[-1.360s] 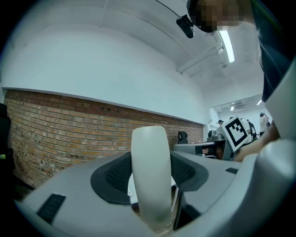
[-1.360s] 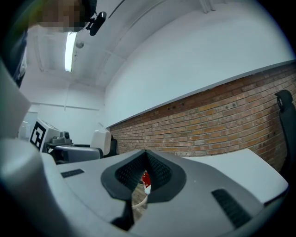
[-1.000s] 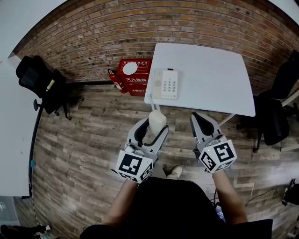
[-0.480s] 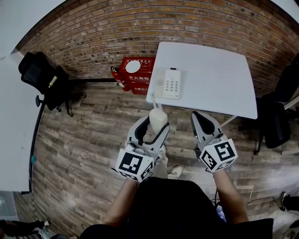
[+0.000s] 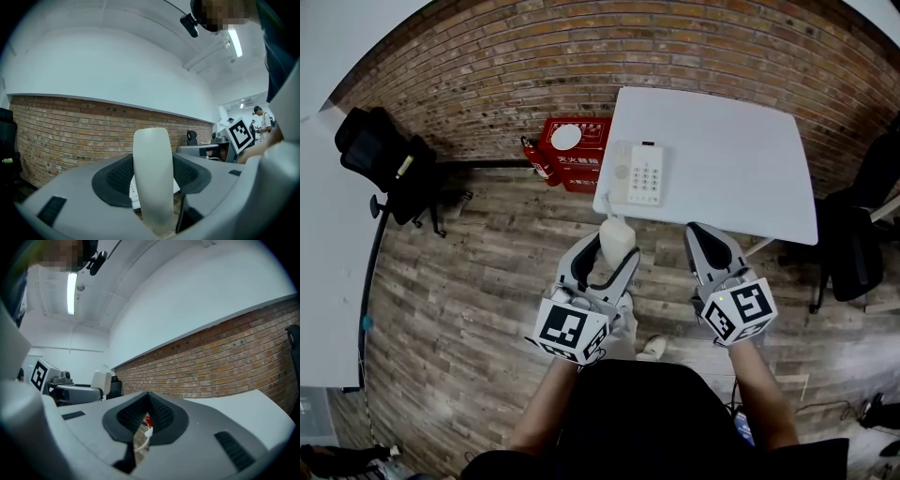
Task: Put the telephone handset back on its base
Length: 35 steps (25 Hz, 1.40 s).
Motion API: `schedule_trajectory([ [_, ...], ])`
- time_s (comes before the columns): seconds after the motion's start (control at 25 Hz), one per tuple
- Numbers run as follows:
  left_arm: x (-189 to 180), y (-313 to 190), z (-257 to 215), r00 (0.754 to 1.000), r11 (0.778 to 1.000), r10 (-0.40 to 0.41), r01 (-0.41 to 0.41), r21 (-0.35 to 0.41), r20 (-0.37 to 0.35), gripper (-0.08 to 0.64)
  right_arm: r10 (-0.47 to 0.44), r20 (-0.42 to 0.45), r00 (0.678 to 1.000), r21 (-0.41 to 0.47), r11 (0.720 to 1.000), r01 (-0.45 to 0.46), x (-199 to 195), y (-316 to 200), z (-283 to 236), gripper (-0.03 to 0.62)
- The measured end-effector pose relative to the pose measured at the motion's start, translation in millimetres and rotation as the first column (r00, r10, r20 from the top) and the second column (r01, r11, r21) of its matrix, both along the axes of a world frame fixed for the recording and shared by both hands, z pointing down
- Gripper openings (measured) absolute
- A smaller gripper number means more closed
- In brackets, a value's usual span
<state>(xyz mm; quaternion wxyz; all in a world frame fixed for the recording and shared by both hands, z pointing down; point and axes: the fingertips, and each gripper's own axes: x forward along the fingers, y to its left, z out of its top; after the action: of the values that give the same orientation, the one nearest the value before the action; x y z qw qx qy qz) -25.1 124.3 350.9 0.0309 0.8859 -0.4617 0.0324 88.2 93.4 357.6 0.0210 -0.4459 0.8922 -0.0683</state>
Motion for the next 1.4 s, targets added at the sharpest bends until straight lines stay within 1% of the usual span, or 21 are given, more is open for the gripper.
schedule_trajectory([
  [0.52, -5, -35, 6, 1.000, 1.000, 0.005, -0.004, -0.020, 0.004, 0.255, 0.016, 0.059, 0.998, -0.042, 0.999, -0.013, 0, -35, 3, 0.012],
  [0.88, -5, -66, 13, 1.000, 0.999, 0.002, -0.002, -0.036, 0.004, 0.255, 0.025, 0.051, 0.998, -0.045, 0.999, -0.023, 3, -62, 5, 0.012],
  [1.08, -2, -81, 16, 1.000, 0.999, 0.004, -0.004, -0.040, 0.001, 0.255, 0.015, 0.047, 0.999, -0.044, 0.999, -0.013, 2, -78, 6, 0.012],
  [1.4, 0, -107, 13, 1.000, 0.999, 0.010, -0.010, -0.040, 0.000, 0.255, 0.014, 0.031, 0.999, -0.052, 0.999, -0.012, 1, -103, 4, 0.012],
])
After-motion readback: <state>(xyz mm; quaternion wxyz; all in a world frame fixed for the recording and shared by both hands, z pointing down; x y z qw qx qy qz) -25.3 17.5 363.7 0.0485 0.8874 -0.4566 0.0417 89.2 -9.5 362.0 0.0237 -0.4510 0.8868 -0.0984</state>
